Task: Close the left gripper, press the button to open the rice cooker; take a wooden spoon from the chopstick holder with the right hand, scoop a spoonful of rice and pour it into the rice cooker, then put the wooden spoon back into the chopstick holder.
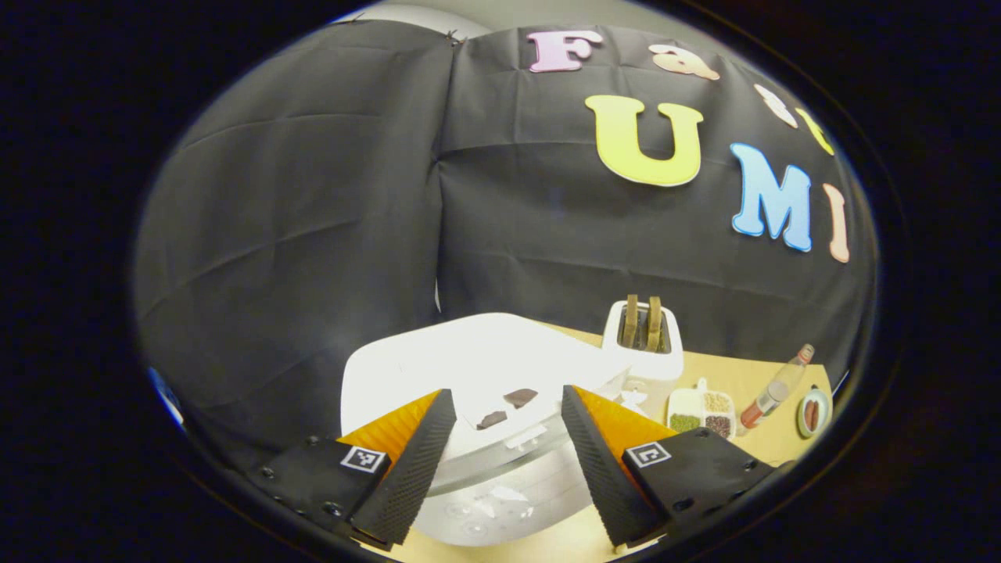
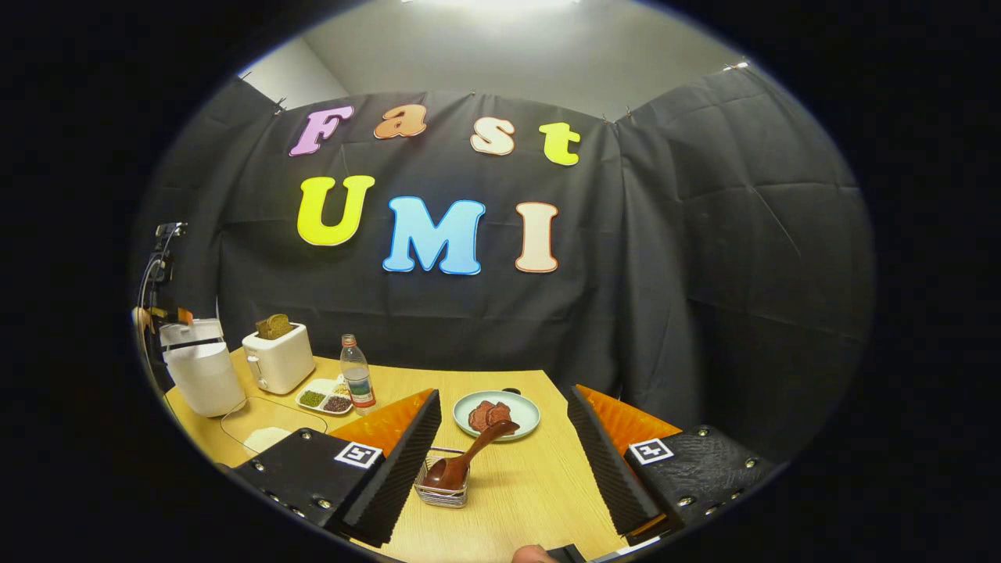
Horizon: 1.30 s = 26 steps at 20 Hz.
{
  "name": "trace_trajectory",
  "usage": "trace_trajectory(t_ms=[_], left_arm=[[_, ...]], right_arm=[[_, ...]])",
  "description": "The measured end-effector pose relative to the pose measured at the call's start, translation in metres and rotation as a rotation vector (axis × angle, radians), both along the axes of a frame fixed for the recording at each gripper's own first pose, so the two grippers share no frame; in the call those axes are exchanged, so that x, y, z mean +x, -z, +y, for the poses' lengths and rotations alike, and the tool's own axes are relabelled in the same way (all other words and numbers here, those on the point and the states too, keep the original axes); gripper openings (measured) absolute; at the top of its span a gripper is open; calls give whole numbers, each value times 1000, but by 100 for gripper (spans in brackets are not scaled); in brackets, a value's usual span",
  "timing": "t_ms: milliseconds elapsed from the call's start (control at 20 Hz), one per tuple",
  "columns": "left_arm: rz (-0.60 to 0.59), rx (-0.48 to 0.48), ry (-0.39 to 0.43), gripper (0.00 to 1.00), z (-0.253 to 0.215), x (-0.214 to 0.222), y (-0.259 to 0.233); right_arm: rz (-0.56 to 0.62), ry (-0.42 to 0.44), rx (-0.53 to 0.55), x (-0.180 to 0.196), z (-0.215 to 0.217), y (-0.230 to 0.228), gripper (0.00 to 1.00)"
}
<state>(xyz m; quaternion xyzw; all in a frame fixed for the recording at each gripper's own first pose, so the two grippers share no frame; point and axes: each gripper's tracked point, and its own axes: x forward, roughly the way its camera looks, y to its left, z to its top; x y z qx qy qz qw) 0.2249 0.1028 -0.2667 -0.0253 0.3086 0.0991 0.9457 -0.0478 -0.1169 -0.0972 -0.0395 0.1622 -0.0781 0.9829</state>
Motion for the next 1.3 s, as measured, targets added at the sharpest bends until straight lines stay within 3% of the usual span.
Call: trace_trajectory(t_ms=[400,500,600,800,950,1100,1300], left_arm=[[84,33,21,98,-9,-7,35],[90,19,14,94,-11,-6,37],[99,-14,6,99,-10,-7,37],[99,-8,82,96,-13,-10,37],[27,-18,98,98,-19,-13,18],[-135,32,147,98,-30,-25,-40],[-298,7,191,95,-55,-66,-117]], right_arm=[[1,-11,-5,5,2,-1,99],[-1,-10,-1,4,3,-1,99],[2,-10,16,7,6,1,99],[-28,-40,22,13,18,-10,99],[-61,-77,25,21,33,-26,99],[-91,-110,39,30,46,-40,99],[-115,-145,61,37,64,-52,99]])
